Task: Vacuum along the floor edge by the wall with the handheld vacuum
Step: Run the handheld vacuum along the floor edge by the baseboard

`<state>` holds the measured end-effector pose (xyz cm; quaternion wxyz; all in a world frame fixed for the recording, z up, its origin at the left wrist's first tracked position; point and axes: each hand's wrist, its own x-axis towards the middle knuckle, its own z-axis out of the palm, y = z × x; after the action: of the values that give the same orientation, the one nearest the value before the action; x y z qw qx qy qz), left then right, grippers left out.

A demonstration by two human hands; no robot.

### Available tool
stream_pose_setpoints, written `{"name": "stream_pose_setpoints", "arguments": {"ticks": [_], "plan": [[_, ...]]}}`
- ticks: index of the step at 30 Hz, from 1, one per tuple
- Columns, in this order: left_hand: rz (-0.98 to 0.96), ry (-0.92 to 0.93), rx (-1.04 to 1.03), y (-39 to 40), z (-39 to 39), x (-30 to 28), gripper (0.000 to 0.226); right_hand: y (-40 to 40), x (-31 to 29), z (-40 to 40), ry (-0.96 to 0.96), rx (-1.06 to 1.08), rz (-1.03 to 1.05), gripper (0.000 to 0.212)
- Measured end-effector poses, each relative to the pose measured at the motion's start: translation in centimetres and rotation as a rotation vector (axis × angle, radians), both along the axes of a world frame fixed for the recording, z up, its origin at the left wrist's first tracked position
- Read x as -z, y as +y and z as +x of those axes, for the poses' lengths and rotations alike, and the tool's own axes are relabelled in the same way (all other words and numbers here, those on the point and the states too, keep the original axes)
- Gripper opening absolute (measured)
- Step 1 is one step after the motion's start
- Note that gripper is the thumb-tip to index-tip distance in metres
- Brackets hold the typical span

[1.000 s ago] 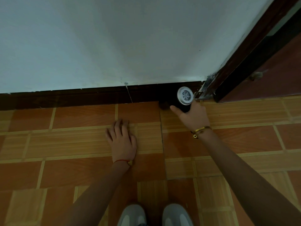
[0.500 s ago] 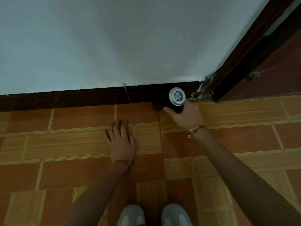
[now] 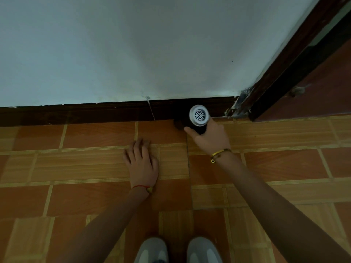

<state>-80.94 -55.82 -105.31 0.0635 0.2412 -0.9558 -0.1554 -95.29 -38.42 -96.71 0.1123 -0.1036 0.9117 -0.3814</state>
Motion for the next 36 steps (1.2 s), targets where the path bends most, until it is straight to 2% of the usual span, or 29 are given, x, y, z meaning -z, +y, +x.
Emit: {"name": "stream_pose_setpoints", "arguments": {"ticks": [5,13,23,36], "plan": [[0.036,-0.033,0.041,-0.8,0.3,-0.7,0.056,-0.4,0.5,-0.5,-0.035,-0.017,-0.028,0.067],[-0.012,-0.093,0.081,-4.0,3.9,-2.4,0.053,-2.2,0.7,-0.3,-0.101,-0.028,-0.101,0.054],[0.039,-0.094,-0.121,-7.8,8.1,-3.0,0.056,-12.1,0.4,1.2,-0.089,-0.258,-0.081,0.067],[0.011,-0.054,-0.216,-10.8,9.1,-0.2,0.053,-15.9,1.2,2.3,-0.059,-0.258,-0.102,0.064]]}}
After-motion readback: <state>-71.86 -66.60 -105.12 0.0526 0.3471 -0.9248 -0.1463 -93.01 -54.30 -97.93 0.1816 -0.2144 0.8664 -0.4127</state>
